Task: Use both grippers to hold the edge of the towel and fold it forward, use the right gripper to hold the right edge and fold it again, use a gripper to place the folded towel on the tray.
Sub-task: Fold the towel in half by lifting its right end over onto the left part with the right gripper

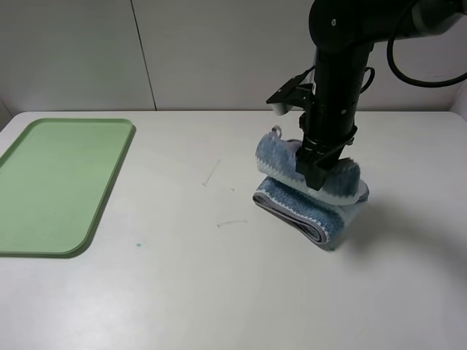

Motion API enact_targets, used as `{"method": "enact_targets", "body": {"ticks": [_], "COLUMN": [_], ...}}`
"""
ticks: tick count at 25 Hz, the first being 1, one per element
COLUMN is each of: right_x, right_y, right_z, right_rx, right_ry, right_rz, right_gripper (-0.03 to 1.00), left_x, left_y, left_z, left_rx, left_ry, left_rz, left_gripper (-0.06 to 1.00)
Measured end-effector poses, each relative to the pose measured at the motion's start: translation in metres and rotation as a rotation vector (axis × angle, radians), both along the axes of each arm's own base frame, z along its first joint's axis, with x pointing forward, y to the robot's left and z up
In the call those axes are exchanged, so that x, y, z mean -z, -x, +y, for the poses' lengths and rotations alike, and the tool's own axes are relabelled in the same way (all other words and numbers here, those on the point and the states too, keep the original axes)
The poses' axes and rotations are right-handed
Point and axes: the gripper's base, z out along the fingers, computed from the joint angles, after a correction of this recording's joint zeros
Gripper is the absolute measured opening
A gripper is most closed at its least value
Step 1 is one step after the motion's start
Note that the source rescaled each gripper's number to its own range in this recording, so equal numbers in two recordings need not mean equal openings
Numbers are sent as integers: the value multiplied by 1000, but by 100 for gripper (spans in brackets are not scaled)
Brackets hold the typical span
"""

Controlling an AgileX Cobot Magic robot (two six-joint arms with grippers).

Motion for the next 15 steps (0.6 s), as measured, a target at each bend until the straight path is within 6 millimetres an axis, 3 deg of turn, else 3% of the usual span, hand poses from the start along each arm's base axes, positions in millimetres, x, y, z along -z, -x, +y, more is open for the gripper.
{"method": "enact_targets", "body": {"ticks": [3,10,15], "right_x": [0,-4,-41], "right_y": [0,3,3], "right_z": [-1,-3,-3], "right_rx": [17,22,25], "right_ry": [10,24,-33], "right_rz": [-1,18,-75], "right_gripper": [96,100,100], "left_x": [0,0,0], "left_y": [0,0,0], "left_z": [0,0,0], "left_rx": [0,0,0], "left_ry": [0,0,0], "left_rz": [0,0,0], "left_gripper": [97,97,97]}}
